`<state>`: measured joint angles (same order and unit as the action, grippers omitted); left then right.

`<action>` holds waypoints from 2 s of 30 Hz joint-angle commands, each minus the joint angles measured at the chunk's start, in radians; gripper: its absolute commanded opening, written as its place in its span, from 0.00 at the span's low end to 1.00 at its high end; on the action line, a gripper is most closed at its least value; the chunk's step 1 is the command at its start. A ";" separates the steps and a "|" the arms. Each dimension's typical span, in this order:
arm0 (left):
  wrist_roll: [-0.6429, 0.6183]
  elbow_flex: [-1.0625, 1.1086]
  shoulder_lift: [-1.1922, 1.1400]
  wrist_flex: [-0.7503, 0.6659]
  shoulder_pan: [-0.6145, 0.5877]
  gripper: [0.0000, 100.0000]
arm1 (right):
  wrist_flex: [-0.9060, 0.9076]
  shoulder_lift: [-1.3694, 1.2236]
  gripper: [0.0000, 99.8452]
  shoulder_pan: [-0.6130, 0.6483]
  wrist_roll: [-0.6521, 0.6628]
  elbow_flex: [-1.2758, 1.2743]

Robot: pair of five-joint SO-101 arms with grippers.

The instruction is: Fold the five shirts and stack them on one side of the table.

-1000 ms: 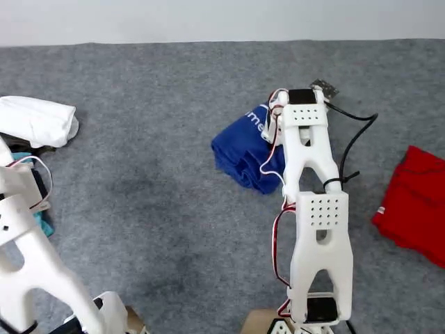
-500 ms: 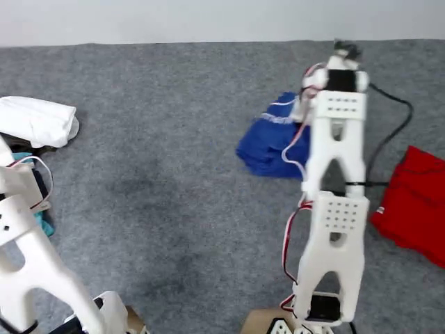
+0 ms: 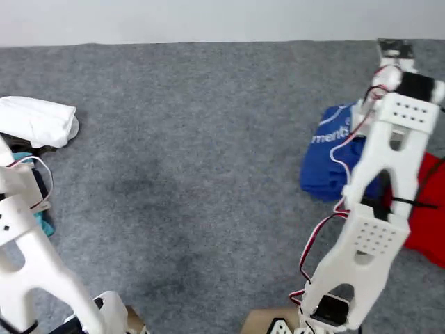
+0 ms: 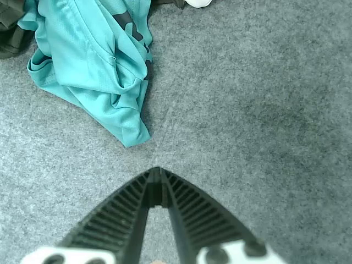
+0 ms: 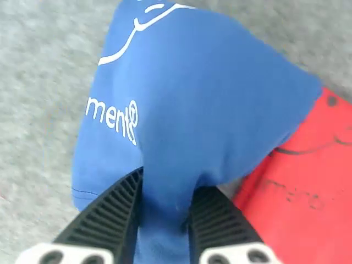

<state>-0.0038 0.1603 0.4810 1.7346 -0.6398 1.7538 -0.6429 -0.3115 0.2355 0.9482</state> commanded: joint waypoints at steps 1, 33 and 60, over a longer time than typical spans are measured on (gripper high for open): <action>0.005 -0.004 0.025 0.003 0.005 0.00 | 0.042 0.096 0.01 -0.071 0.058 0.003; 0.003 -0.007 0.026 0.008 0.005 0.00 | 0.042 0.473 0.01 -0.176 0.190 -0.242; 0.002 -0.004 0.026 0.009 0.005 0.00 | -0.211 0.079 0.01 -0.506 0.445 -0.236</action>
<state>-0.0038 0.1603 0.4810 1.7346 -0.6398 1.5850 -0.5570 -0.7933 0.6467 0.6981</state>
